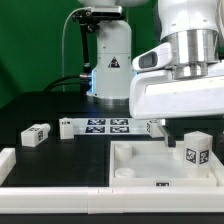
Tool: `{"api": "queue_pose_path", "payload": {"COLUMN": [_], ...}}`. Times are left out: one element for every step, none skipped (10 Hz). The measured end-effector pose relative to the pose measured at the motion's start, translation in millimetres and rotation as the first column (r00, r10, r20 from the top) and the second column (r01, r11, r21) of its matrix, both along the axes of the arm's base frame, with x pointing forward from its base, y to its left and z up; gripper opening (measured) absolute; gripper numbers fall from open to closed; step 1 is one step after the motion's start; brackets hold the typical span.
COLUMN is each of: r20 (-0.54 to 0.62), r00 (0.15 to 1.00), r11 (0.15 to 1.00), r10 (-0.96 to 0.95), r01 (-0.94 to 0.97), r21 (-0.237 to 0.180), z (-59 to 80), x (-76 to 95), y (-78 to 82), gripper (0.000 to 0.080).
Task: Assemble one leg
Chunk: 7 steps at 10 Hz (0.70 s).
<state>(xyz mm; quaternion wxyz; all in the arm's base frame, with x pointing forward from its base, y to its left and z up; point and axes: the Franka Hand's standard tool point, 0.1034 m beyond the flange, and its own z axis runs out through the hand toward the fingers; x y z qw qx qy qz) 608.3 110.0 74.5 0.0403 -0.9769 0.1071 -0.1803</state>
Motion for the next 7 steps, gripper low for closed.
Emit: {"api": "queue_pose_path", "payload": {"r20": [0.001, -0.003, -0.013, -0.024, -0.039, -0.04, -0.038], "r00": [0.995, 0.973, 0.944, 0.917, 0.873, 0.868, 0.876], "r11": [0.995, 0.969, 0.935, 0.903, 0.852, 0.846, 0.856], "r10": [0.095, 0.229, 0.33, 0.399, 0.486, 0.494, 0.48], "r01": [-0.095, -0.228, -0.329, -0.397, -0.483, -0.491, -0.478], "r21": [-0.038, -0.092, -0.135, -0.164, -0.202, -0.205, -0.199], "z": [0.9, 2.7, 3.1, 2.8, 2.9, 2.8, 1.9], "x": [-0.2, 0.8, 1.6, 2.0, 2.4, 2.3, 1.8], "y": [1.3, 2.7, 0.8, -0.7, 0.5, 2.1, 3.6], "gripper": [0.0649, 0.0649, 0.0649, 0.0649, 0.0649, 0.0649, 0.0649]}}
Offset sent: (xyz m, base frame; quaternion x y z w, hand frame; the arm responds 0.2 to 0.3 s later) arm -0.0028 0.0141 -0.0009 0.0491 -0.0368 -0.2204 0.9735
